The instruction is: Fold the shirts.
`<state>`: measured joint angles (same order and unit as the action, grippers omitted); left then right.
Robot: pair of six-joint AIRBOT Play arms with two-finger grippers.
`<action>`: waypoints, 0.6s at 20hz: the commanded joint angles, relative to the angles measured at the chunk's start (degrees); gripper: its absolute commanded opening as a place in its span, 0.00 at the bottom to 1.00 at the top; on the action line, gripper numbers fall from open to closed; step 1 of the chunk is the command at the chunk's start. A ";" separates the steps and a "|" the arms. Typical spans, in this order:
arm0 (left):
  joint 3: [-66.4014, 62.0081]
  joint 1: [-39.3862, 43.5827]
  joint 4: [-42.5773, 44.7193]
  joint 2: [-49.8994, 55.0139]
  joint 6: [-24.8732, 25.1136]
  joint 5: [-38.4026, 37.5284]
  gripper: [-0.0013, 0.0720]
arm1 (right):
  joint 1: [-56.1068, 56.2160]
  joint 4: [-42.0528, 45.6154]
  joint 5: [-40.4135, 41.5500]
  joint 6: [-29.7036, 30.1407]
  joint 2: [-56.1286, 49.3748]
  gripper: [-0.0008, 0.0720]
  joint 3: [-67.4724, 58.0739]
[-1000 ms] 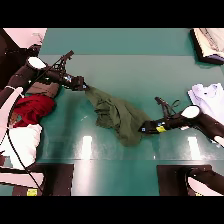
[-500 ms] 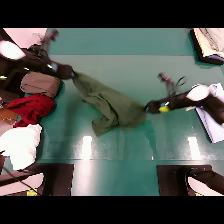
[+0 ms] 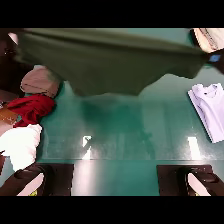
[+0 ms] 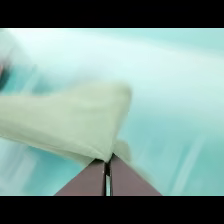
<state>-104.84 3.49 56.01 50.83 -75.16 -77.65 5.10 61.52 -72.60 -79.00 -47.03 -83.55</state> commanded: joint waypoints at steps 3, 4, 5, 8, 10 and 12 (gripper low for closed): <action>-11.30 -0.07 -1.66 -4.00 -5.95 -7.10 0.05 | -7.17 1.62 -13.14 -0.26 0.04 0.03 -15.02; -11.28 -0.07 -3.54 -4.00 -5.95 -7.98 0.05 | -8.17 1.55 -16.09 -0.28 -1.49 0.03 -17.66; -10.54 -0.07 -4.42 -3.50 -5.95 -9.42 0.05 | -8.61 1.57 -19.02 -0.33 -3.56 0.03 -20.11; 1.81 -0.07 -4.37 -3.21 -5.90 -10.34 0.05 | -7.43 1.53 -25.59 -2.78 -11.21 0.03 -23.82; 16.28 -0.04 -4.39 -3.19 -5.81 -8.57 0.05 | -4.57 1.53 -26.84 -4.24 -16.70 0.03 -21.62; 32.37 -0.07 -4.37 -2.95 -3.37 -3.78 0.05 | -1.95 1.60 -26.73 -4.22 -21.75 0.03 -16.52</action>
<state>-89.89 3.46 52.53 47.72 -80.49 -85.01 0.49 63.99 -96.14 -82.06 -62.41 -102.91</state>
